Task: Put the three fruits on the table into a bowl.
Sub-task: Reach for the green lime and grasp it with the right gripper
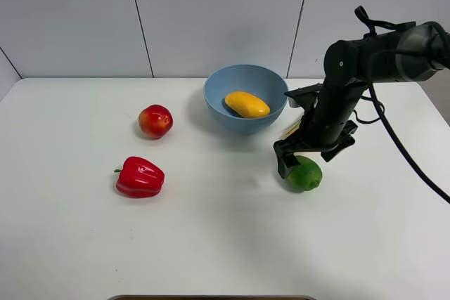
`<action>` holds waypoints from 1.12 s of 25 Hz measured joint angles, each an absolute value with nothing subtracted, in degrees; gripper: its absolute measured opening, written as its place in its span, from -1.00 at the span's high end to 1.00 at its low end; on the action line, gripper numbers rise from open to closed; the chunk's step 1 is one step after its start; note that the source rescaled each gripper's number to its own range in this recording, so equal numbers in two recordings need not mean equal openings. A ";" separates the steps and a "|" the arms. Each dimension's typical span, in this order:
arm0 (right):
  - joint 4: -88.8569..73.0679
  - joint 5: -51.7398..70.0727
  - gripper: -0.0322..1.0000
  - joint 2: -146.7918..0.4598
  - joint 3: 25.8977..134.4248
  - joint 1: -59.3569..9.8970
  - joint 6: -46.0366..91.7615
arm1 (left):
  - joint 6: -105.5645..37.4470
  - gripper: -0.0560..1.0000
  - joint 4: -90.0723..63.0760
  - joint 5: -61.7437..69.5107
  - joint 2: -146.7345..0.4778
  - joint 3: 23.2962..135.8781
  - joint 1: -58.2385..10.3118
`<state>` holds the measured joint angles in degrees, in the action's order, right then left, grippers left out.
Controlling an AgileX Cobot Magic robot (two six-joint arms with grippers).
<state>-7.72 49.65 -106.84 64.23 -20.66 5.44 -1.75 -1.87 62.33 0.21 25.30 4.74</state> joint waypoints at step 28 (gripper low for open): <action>-7.50 44.34 -1.00 -112.81 63.97 -20.66 5.01 | -1.75 -1.00 -1.87 62.33 0.21 25.30 4.74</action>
<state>-7.50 44.34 -112.81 63.97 -20.66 5.01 -1.75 -1.87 62.33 0.21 25.30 4.74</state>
